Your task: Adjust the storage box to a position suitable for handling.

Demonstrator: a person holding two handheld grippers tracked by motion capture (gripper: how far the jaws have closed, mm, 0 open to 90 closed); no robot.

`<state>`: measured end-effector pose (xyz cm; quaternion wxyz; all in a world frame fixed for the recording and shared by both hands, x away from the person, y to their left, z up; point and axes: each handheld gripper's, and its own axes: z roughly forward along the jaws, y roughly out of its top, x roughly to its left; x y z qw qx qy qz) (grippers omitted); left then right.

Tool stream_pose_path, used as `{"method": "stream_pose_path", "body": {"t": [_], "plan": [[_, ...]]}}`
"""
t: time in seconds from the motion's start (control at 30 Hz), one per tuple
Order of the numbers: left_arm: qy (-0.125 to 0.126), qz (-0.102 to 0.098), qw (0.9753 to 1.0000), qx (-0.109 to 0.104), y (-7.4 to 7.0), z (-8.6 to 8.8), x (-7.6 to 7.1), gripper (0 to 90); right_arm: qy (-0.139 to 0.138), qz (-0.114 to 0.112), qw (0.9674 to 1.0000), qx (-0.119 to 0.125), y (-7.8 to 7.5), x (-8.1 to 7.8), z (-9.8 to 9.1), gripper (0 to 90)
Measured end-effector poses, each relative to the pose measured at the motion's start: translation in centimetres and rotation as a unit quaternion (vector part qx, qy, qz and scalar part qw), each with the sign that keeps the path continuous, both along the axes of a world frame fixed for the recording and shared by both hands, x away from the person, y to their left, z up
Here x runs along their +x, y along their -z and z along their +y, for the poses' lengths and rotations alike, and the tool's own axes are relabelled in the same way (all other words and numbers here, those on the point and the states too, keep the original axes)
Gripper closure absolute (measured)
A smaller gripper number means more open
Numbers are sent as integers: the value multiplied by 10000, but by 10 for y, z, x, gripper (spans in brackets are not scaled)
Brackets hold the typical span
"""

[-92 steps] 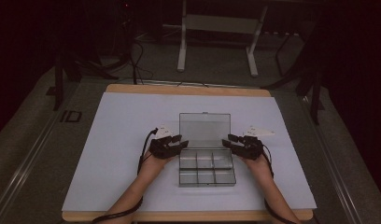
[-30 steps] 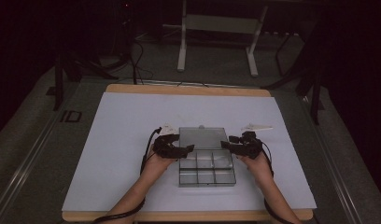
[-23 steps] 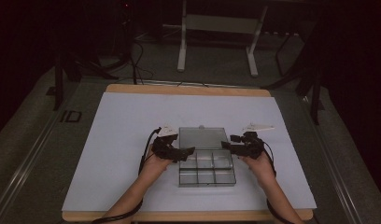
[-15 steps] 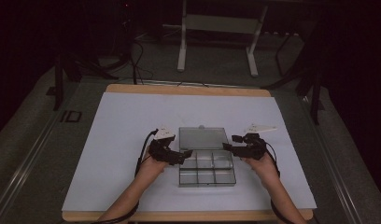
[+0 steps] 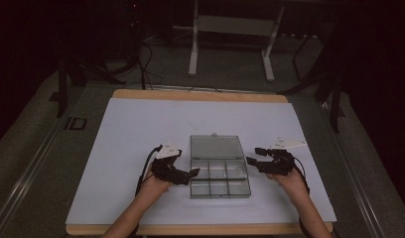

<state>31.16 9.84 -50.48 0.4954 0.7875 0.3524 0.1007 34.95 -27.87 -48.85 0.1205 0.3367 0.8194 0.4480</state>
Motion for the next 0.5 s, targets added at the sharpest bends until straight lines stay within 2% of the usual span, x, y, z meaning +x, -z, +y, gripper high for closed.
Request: {"method": "stream_pose_path", "body": {"t": [0.13, 0.3, 0.5], "plan": [[-24, -1, 10000, -26, 3, 8, -8, 27, -24, -97, 9999, -65, 1, -5, -9, 428], [-65, -11, 10000, 61, 7, 17, -16, 27, 9, -153, 9997, -176, 6, -12, -22, 463], [-156, -36, 9998, 72, 11, 26, -25, 27, 15, -77, 9993, -360, 16, -21, -38, 572]]}}
